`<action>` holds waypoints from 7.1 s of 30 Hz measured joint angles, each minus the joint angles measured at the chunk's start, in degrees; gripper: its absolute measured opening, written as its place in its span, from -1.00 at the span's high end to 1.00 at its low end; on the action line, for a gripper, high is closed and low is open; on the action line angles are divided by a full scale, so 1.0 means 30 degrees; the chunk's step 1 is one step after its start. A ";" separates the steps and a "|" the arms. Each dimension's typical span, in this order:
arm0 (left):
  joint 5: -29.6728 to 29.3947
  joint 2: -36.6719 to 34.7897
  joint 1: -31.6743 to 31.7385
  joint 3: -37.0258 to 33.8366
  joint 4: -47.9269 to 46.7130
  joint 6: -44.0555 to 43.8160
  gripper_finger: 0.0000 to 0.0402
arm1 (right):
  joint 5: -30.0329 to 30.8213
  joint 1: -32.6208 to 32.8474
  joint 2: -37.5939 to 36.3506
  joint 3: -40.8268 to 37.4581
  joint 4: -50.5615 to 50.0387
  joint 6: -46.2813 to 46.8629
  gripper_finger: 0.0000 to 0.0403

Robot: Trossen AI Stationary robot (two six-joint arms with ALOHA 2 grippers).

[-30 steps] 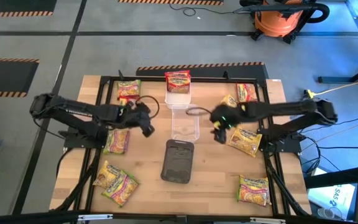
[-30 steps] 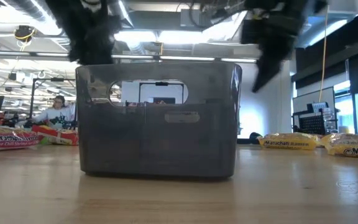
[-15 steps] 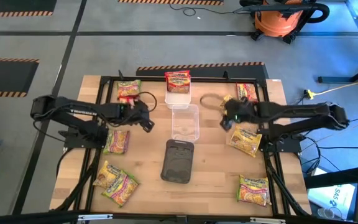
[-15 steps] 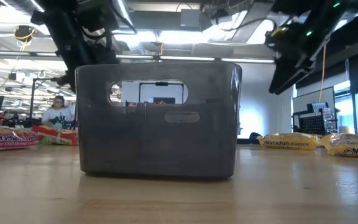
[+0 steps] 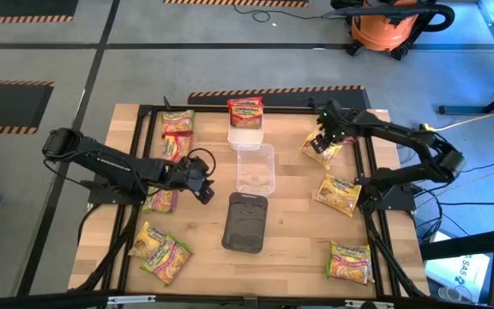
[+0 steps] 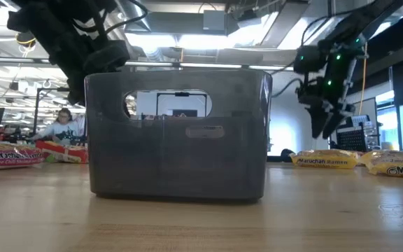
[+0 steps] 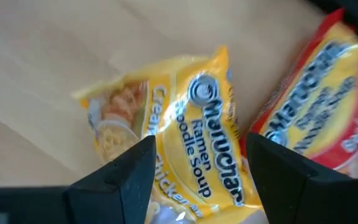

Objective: Sort Maruchan noodles
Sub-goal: Put the red noodle pack into the white bin

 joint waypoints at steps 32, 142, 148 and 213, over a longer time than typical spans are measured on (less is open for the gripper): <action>-0.0471 0.0000 -0.0427 0.0000 0.0870 0.0505 0.26 | 0.3614 0.3692 0.1327 0.4006 -0.6537 0.1181 -0.12; -0.0279 -0.0007 -0.0857 0.0015 0.2101 0.1333 0.26 | -0.1779 0.2463 0.8367 0.5676 0.1235 -0.3753 1.00; -0.0331 -0.0003 -0.1730 0.0022 0.2260 0.1005 0.26 | -0.1396 0.4401 0.7963 0.5617 -0.0371 -0.2657 1.00; -0.1782 2.0174 -1.0732 2.2769 0.4596 0.5639 0.26 | 0.3194 3.2390 0.6369 0.6523 0.2719 1.9202 1.00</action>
